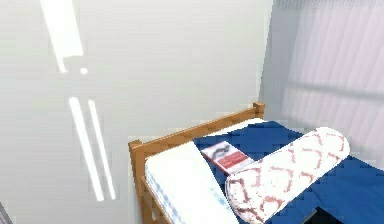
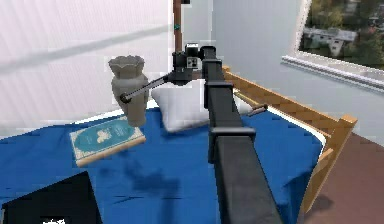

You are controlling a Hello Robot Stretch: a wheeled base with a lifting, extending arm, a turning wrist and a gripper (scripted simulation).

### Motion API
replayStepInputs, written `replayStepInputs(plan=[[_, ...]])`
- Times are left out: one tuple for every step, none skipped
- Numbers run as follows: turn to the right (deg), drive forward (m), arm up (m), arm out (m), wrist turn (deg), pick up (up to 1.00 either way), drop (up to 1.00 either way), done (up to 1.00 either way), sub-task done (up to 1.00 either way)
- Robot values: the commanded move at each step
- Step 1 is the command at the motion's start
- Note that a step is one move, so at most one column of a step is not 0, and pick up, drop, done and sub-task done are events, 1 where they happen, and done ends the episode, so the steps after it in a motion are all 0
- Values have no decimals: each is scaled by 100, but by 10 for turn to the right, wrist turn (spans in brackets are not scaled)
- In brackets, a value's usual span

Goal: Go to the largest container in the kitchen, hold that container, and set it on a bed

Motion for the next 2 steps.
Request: replayStepInputs(plan=[[0,0,0,0,0,0,100,0,0],[0,0,2,0,0,0,0,0,0]])
